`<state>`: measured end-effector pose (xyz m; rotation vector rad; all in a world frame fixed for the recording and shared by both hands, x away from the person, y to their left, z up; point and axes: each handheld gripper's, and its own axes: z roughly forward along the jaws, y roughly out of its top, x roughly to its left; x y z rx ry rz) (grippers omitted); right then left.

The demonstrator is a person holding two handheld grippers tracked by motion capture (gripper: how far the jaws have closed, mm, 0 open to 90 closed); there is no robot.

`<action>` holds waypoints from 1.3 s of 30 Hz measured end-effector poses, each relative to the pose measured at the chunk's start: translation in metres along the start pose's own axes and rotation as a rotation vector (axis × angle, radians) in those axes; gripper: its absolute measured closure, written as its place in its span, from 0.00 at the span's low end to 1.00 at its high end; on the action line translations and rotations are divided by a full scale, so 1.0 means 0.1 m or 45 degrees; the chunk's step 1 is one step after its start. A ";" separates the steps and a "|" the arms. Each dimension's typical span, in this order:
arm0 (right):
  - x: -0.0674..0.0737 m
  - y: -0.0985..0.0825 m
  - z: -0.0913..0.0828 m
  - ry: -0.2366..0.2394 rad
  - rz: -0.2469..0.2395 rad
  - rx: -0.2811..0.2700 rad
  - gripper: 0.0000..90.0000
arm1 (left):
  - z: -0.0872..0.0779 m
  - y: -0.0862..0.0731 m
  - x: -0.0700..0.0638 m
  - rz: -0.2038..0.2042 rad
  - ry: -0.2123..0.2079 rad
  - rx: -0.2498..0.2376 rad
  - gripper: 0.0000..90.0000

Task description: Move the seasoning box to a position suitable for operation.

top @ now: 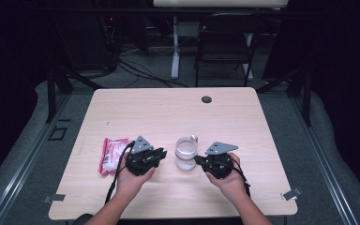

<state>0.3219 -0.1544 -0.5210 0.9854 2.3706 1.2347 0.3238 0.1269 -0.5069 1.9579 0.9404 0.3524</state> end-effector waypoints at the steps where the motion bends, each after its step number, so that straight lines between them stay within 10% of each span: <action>1: 0.00 0.01 0.03 0.010 -0.002 -0.005 0.97 | 0.00 0.00 0.00 0.000 0.000 0.000 0.83; 13: -0.08 0.10 0.23 0.052 -0.012 0.005 0.94 | -0.34 -0.17 0.30 -0.117 0.169 -0.058 0.76; 25: -0.61 0.08 0.36 -0.130 0.124 -0.001 0.89 | -0.52 -0.30 0.47 -0.188 0.271 -0.083 0.72; 39: -0.69 0.18 0.74 -0.137 0.090 0.052 0.84 | -0.74 -0.50 0.53 -0.240 0.367 -0.083 0.71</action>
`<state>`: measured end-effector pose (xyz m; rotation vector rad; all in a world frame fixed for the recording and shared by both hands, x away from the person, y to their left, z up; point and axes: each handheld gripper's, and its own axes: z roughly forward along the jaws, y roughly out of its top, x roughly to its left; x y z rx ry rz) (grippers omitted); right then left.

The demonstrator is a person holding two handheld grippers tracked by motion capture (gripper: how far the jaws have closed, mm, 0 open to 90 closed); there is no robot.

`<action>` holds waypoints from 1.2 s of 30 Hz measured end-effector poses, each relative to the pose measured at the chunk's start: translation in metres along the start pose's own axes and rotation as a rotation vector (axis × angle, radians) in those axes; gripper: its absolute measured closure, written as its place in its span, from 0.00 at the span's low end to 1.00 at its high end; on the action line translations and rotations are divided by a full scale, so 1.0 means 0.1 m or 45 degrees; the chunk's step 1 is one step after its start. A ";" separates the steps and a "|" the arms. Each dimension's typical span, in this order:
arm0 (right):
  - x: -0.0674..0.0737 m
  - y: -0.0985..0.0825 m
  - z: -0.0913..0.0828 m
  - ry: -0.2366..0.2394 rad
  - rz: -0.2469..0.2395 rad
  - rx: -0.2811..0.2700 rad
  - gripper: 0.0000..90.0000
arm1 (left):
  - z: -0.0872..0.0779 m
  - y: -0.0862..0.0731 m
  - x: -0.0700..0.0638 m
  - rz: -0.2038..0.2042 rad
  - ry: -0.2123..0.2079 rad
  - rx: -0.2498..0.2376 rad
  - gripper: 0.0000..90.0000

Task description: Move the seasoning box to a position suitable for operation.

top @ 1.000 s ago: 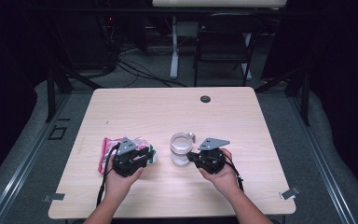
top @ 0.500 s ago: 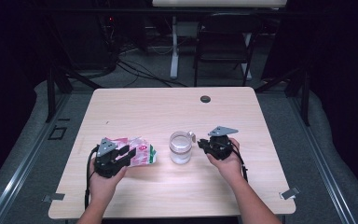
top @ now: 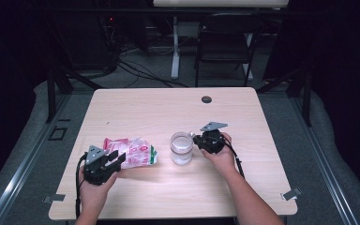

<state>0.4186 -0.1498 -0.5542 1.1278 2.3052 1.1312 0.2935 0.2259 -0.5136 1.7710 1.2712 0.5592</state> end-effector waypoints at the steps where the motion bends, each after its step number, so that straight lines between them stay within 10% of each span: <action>1: -0.01 0.00 0.07 -0.003 0.008 0.022 0.84 | -0.02 -0.02 0.01 -0.007 0.011 -0.002 0.71; 20: 0.04 -0.04 0.22 -0.029 0.001 0.107 0.94 | -0.03 -0.02 0.01 0.000 0.007 -0.015 0.71; 36: 0.14 -0.30 -0.19 -0.118 0.082 0.083 0.93 | 0.37 0.17 -0.33 0.141 -0.177 0.019 0.71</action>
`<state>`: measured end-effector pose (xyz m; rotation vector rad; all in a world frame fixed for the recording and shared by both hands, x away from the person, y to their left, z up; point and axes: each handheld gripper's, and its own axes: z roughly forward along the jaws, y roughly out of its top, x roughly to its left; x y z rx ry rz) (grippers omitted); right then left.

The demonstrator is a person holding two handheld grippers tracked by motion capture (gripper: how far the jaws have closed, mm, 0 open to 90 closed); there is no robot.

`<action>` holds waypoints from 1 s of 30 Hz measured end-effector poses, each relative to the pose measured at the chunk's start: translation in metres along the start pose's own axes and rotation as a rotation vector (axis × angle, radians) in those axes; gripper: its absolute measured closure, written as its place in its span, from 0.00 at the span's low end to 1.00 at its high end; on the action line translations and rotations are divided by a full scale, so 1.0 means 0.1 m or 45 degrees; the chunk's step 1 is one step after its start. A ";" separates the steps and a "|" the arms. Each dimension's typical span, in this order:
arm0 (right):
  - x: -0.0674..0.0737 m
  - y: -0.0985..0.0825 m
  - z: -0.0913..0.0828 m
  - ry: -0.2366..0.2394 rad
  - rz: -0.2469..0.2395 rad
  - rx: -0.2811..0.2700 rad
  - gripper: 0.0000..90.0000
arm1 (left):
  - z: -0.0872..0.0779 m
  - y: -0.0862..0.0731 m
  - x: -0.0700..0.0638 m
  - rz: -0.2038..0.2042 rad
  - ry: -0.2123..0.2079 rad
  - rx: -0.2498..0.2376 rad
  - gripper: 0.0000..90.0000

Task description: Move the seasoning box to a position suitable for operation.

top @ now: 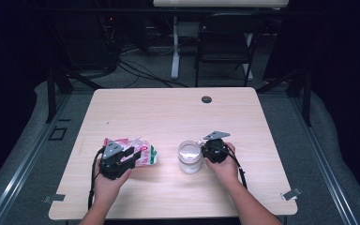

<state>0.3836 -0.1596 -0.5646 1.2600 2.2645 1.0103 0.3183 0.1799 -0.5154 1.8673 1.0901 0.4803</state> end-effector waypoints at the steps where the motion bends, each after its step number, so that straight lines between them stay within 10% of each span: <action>1: 0.02 -0.05 -0.06 0.008 0.017 -0.007 0.93 | 0.03 0.02 -0.03 0.015 -0.011 0.000 0.71; 13: 0.21 -0.26 -0.24 -0.027 0.052 -0.035 0.92 | 0.33 0.14 -0.41 0.158 -0.176 0.036 0.71; 25: 0.13 -0.33 -0.39 0.061 0.123 -0.005 0.81 | 0.43 0.18 -0.51 0.185 -0.217 0.043 0.70; 30: 0.14 -0.29 -0.52 0.093 0.058 0.025 0.77 | 0.43 0.19 -0.50 0.184 -0.213 0.038 0.70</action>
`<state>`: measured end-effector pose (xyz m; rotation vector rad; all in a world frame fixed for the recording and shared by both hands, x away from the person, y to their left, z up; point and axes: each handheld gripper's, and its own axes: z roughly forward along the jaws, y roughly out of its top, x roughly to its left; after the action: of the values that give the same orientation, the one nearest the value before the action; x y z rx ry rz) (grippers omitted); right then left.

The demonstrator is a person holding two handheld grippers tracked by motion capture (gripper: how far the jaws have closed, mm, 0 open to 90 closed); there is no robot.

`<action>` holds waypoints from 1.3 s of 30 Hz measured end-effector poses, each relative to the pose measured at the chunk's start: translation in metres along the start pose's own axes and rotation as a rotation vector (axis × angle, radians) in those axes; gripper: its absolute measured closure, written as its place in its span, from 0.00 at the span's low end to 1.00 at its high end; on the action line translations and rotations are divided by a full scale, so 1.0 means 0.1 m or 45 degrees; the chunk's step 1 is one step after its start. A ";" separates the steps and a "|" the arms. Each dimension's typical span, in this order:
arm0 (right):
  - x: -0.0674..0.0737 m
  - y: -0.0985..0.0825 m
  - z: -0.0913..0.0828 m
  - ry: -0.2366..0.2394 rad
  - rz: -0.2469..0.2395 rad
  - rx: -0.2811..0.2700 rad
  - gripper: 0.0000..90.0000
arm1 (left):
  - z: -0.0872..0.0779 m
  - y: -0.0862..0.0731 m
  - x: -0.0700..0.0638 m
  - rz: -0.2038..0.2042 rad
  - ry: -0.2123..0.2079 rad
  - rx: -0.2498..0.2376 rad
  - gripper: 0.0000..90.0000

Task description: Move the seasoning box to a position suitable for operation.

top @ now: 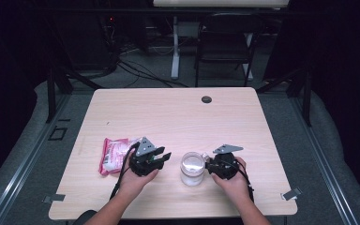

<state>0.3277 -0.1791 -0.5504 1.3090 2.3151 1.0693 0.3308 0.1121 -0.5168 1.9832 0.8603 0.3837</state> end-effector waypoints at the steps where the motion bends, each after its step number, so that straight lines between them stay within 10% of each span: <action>1: 0.01 0.03 -0.07 -0.020 -0.028 -0.004 0.78 | 0.00 0.00 0.01 -0.005 0.004 -0.006 0.70; 15: 0.03 0.20 -0.46 -0.028 -0.085 -0.062 0.83 | -0.02 0.00 0.01 -0.006 0.003 -0.006 0.70; 39: 0.08 0.41 -0.48 0.032 -0.020 -0.258 0.92 | -0.10 -0.09 -0.18 0.003 -0.071 0.049 0.89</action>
<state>0.3224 -0.1817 -0.4871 1.2049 2.1643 1.2839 0.3088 0.1089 -0.5177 2.0213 0.8359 0.3135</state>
